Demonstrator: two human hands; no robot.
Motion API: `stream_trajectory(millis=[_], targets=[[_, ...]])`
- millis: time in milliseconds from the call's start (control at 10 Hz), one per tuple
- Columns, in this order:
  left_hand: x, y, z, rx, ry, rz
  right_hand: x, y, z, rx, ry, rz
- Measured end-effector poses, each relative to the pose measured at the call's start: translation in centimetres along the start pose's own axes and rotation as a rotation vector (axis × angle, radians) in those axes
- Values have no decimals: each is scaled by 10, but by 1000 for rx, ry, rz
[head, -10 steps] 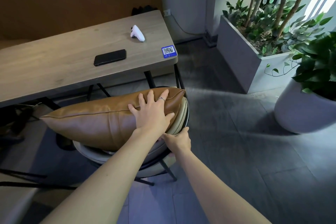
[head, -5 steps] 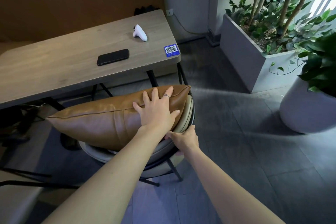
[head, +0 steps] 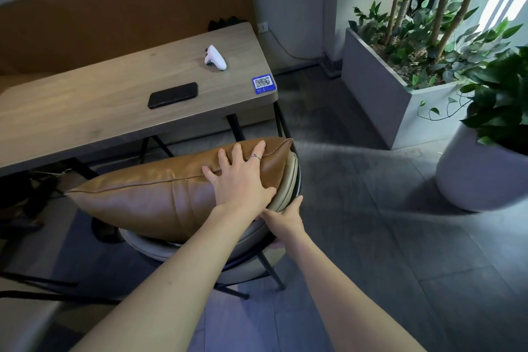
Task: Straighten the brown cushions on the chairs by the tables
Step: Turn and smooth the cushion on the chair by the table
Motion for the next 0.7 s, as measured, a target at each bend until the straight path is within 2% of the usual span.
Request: stream_trajectory(millis=[700], targets=[[2, -1, -3, 2, -8, 3, 2, -3, -2, -30, 26, -23]])
Point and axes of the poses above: each hand's wrist, its own y-axis away from the middle knuckle, its own z-axis out of the palm, x = y × z, the point moved 6 cm from there along -y, towards the middle knuckle, and after that the axes turned 8 degrees about x, right-handed, at the moved point
